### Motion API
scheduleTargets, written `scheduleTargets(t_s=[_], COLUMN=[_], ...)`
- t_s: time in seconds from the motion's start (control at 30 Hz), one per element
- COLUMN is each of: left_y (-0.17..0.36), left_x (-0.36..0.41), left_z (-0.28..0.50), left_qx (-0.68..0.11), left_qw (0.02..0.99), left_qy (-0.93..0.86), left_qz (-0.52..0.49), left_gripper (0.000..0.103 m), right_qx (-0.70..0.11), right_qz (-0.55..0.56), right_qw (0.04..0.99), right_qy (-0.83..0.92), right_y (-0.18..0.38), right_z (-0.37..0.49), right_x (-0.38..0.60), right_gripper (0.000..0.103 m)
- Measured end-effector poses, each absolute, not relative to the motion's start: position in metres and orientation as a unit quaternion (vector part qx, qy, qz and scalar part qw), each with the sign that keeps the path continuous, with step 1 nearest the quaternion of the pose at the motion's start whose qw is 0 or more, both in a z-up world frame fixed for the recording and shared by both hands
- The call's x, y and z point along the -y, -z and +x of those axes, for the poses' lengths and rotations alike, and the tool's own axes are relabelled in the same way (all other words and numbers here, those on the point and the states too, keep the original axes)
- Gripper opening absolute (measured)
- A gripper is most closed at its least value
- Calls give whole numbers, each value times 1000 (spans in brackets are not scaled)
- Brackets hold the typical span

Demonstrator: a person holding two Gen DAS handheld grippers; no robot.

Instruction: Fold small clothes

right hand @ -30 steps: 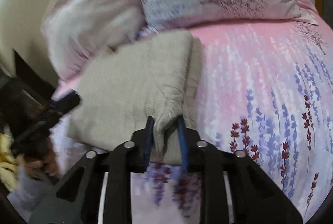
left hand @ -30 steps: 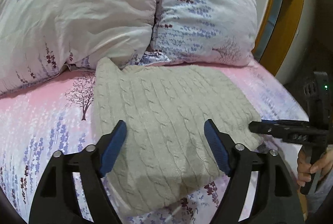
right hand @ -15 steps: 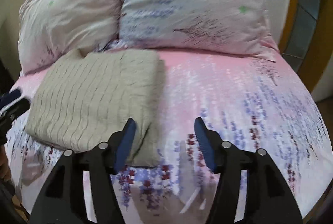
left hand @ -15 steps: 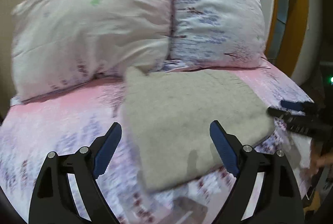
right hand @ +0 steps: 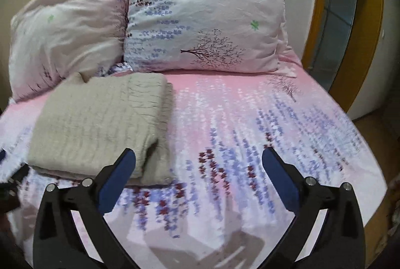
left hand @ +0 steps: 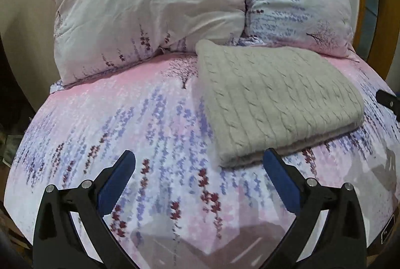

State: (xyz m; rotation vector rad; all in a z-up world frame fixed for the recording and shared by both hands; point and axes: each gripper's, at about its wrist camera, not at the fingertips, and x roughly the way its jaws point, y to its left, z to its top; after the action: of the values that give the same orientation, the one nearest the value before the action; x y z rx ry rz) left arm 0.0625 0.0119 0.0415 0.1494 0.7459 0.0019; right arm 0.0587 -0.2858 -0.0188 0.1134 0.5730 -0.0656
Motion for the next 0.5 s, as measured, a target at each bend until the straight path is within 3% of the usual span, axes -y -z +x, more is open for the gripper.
scheduleTargets(t_s=[0.5], left_y=[-35], left_x=[-5], left_z=[56], left_qx=[-340], left_qw=[937], left_qy=[-13], left_qz=[85], left_gripper=[102], right_qx=[-252], right_qz=[27], right_qw=[967], right_qy=[19], right_y=[27], right_z=[43], right_x=[265], right_gripper=[101])
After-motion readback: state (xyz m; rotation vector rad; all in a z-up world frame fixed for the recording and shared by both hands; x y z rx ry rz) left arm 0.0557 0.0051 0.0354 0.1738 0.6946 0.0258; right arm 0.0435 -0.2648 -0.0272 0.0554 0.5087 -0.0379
